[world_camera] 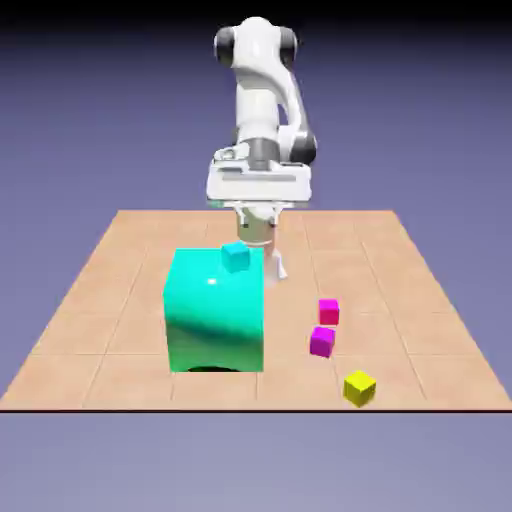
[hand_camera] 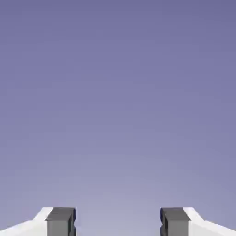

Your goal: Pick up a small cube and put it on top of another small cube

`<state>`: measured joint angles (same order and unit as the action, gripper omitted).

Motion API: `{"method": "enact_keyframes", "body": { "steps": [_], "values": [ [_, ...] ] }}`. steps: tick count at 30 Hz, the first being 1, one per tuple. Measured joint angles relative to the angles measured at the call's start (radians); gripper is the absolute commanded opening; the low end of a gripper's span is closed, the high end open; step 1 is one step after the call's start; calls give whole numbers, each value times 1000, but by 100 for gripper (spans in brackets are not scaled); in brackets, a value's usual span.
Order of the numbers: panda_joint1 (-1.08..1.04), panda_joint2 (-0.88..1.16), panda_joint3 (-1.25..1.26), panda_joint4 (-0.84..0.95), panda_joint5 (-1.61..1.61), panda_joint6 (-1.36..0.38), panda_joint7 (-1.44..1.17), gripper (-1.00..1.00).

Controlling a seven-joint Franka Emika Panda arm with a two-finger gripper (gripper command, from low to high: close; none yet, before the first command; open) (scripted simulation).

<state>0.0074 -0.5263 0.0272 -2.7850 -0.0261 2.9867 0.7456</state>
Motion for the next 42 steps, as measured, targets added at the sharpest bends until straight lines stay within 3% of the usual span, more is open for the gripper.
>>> {"method": "enact_keyframes", "body": {
  "steps": [38, 42],
  "values": [
    [-146, 1377, 856, 789, -821, -1584, 145, 0],
    [-181, 1424, 816, 725, -895, -1520, 176, 0]
  ]
}}
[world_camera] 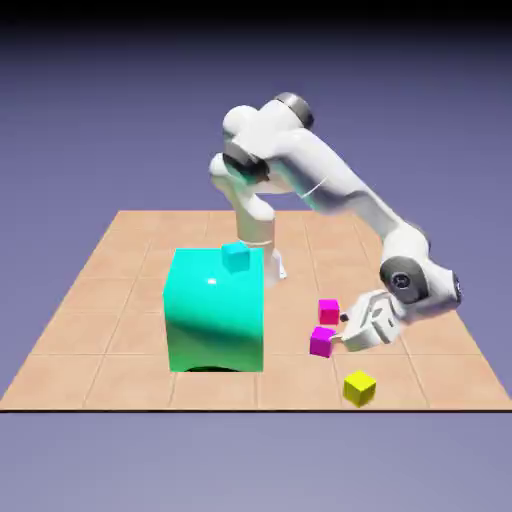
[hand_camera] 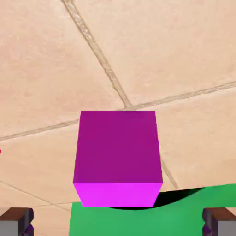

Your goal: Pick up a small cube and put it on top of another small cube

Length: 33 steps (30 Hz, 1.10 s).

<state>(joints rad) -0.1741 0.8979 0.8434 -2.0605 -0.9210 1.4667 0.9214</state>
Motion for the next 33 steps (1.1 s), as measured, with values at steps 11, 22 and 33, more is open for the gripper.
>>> {"method": "enact_keyframes", "body": {
  "steps": [11, 22, 33],
  "values": [
    [43, 21, -19, 271, 248, -113, 81, -100],
    [59, 129, -156, 670, 611, -179, 301, -100],
    [66, 206, -264, 949, 897, -203, 473, -100]
  ]
}}
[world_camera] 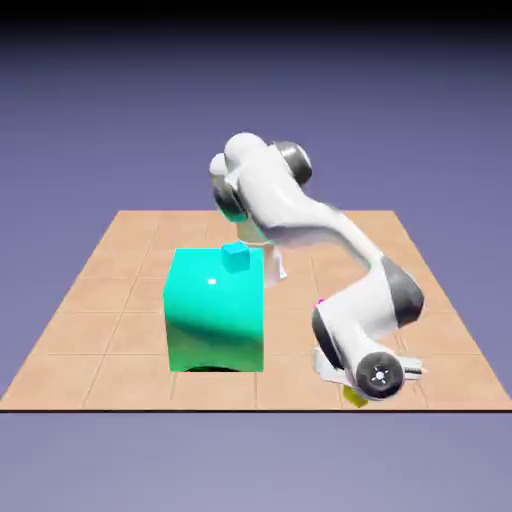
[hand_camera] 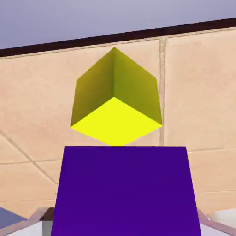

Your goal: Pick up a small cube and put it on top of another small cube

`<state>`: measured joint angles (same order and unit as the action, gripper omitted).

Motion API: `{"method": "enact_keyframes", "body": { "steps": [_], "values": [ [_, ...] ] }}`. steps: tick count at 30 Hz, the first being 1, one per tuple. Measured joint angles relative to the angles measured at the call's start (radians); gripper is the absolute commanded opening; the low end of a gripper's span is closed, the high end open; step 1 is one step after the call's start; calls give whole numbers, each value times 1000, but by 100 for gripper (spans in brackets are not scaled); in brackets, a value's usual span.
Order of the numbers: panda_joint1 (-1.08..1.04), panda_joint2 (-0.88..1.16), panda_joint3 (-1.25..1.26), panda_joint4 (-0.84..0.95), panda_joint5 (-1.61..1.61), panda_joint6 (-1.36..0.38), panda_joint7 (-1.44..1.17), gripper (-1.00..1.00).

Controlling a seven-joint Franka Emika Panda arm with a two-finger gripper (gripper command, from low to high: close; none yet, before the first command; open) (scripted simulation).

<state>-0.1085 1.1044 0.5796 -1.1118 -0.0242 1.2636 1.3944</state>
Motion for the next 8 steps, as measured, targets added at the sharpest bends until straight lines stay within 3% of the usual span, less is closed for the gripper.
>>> {"method": "enact_keyframes", "body": {
  "steps": [6, 7, 8],
  "values": [
    [-37, -44, 1, -217, 0, 163, -12, -100],
    [-38, -45, 2, -225, 0, 169, -12, 100],
    [-38, -45, 2, -225, -2, 168, -13, 100]
  ]
}}
